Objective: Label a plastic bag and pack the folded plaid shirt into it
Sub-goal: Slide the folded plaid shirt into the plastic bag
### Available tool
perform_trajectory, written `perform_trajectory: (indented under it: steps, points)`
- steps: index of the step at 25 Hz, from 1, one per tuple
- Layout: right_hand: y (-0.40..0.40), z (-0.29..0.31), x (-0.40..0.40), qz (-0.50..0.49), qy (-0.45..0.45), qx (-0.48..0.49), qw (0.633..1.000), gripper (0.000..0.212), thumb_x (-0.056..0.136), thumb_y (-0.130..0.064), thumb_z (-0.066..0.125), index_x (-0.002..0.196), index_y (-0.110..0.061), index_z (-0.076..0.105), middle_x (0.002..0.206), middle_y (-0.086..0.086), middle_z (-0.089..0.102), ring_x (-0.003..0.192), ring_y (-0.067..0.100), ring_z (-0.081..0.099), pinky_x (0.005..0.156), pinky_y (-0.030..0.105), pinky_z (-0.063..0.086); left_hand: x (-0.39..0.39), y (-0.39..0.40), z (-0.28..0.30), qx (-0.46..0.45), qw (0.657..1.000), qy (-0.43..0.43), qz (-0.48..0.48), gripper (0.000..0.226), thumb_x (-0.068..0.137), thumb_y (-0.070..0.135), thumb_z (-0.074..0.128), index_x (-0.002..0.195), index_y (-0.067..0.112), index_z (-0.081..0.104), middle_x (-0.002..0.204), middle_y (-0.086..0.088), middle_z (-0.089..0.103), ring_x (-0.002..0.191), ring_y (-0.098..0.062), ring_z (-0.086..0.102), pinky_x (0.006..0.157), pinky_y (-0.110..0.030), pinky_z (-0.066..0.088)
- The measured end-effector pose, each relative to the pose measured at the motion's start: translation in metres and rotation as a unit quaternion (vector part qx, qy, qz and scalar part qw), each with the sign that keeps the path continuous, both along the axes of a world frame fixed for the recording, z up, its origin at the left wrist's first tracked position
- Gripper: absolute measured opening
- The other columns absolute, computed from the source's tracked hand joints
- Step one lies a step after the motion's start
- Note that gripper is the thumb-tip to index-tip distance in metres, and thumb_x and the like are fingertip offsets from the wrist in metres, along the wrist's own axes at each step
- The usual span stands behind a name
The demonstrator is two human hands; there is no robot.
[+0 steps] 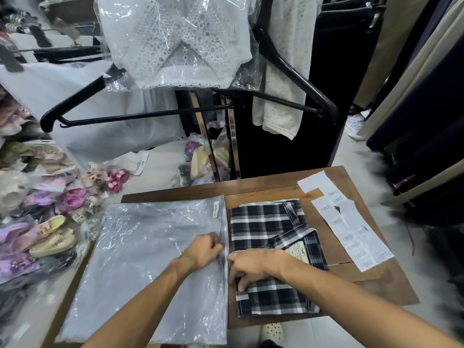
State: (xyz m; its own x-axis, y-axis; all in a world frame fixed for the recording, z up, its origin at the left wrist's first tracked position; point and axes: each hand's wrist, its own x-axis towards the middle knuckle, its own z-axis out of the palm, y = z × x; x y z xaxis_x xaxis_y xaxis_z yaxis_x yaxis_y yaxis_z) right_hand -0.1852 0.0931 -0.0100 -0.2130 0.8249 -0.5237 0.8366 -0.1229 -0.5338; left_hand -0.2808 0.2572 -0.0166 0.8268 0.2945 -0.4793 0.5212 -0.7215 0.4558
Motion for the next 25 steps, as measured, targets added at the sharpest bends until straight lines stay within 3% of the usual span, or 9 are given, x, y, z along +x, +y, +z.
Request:
perform_trajectory:
  steps: [3,7,9,12,15,18,20,23,25]
  points:
    - [0.006,-0.003,0.005,-0.019,0.031,0.014,0.999,0.022,0.091,-0.026,0.073,0.111,-0.017,0.077,0.104,-0.001,0.05,0.099,0.018,0.055,0.082,0.031,0.043,-0.009,0.0,0.0,0.001,1.0,-0.019,0.002,0.012,0.096,0.021,0.052,0.087,0.013,0.052,0.086,-0.005,0.063,0.079,-0.024,0.06,0.067,-0.028,0.036]
    - [-0.005,0.004,0.024,-0.115,0.209,0.068,0.969,0.016,0.097,-0.021,0.068,0.11,-0.011,0.073,0.11,0.006,0.054,0.09,-0.004,0.05,0.084,0.013,0.039,-0.014,-0.002,0.007,-0.009,0.999,-0.032,-0.014,0.009,0.1,0.016,0.046,0.092,0.011,0.047,0.089,-0.007,0.06,0.08,-0.024,0.057,0.069,-0.028,0.037]
    - [-0.013,0.006,0.033,-0.183,0.295,0.065,0.936,0.01,0.101,-0.017,0.062,0.108,-0.017,0.07,0.126,0.011,0.057,0.093,-0.008,0.052,0.086,0.012,0.04,-0.016,-0.001,0.01,-0.023,0.999,-0.031,0.001,0.011,0.101,0.014,0.044,0.091,0.012,0.045,0.087,-0.006,0.059,0.079,-0.023,0.055,0.069,-0.029,0.036]
    - [-0.023,0.005,0.04,-0.272,0.368,0.039,0.888,0.017,0.104,-0.017,0.056,0.1,-0.03,0.065,0.139,-0.003,0.056,0.104,-0.011,0.056,0.09,0.013,0.041,-0.021,0.0,0.014,-0.064,0.995,-0.032,0.063,0.016,0.102,0.015,0.042,0.087,0.01,0.045,0.08,-0.006,0.054,0.074,-0.02,0.048,0.066,-0.031,0.036]
    - [-0.024,0.001,0.036,-0.302,0.372,0.038,0.877,0.013,0.104,-0.017,0.056,0.101,-0.025,0.065,0.132,-0.007,0.057,0.099,-0.013,0.058,0.09,0.012,0.042,-0.025,0.003,0.018,-0.108,0.988,-0.032,0.108,0.018,0.101,0.017,0.043,0.087,0.006,0.046,0.078,-0.006,0.05,0.074,-0.019,0.044,0.068,-0.032,0.037]
    - [-0.011,-0.009,0.023,-0.291,0.252,0.092,0.918,0.011,0.101,-0.023,0.062,0.105,-0.017,0.07,0.109,-0.007,0.054,0.093,-0.004,0.055,0.092,0.021,0.041,-0.027,0.006,0.025,-0.143,0.982,-0.032,0.122,0.021,0.097,0.022,0.045,0.078,0.015,0.044,0.075,-0.003,0.049,0.071,-0.017,0.045,0.07,-0.034,0.041]
    - [0.001,-0.016,0.008,-0.289,0.111,0.098,0.946,0.015,0.098,-0.036,0.063,0.103,-0.024,0.07,0.101,-0.011,0.049,0.092,0.005,0.055,0.085,0.028,0.043,-0.027,0.007,0.034,-0.156,0.978,-0.034,0.131,0.024,0.096,0.024,0.046,0.073,0.02,0.043,0.071,0.0,0.049,0.067,-0.016,0.047,0.069,-0.033,0.044]
    - [0.009,-0.02,-0.015,-0.267,-0.094,0.118,0.952,0.024,0.097,-0.048,0.055,0.107,-0.03,0.066,0.105,-0.006,0.05,0.099,0.021,0.059,0.074,0.036,0.045,-0.029,0.012,0.048,-0.123,0.985,-0.043,0.112,0.028,0.098,0.022,0.045,0.07,0.02,0.043,0.066,0.005,0.051,0.063,-0.013,0.049,0.068,-0.034,0.043]
    - [0.01,-0.02,-0.022,-0.263,-0.123,0.136,0.947,0.026,0.097,-0.047,0.052,0.11,-0.03,0.067,0.109,-0.003,0.052,0.101,0.027,0.06,0.078,0.041,0.051,-0.03,0.017,0.06,-0.093,0.988,-0.068,0.104,0.032,0.098,0.019,0.045,0.067,0.02,0.043,0.062,0.006,0.052,0.058,-0.008,0.049,0.063,-0.031,0.041]
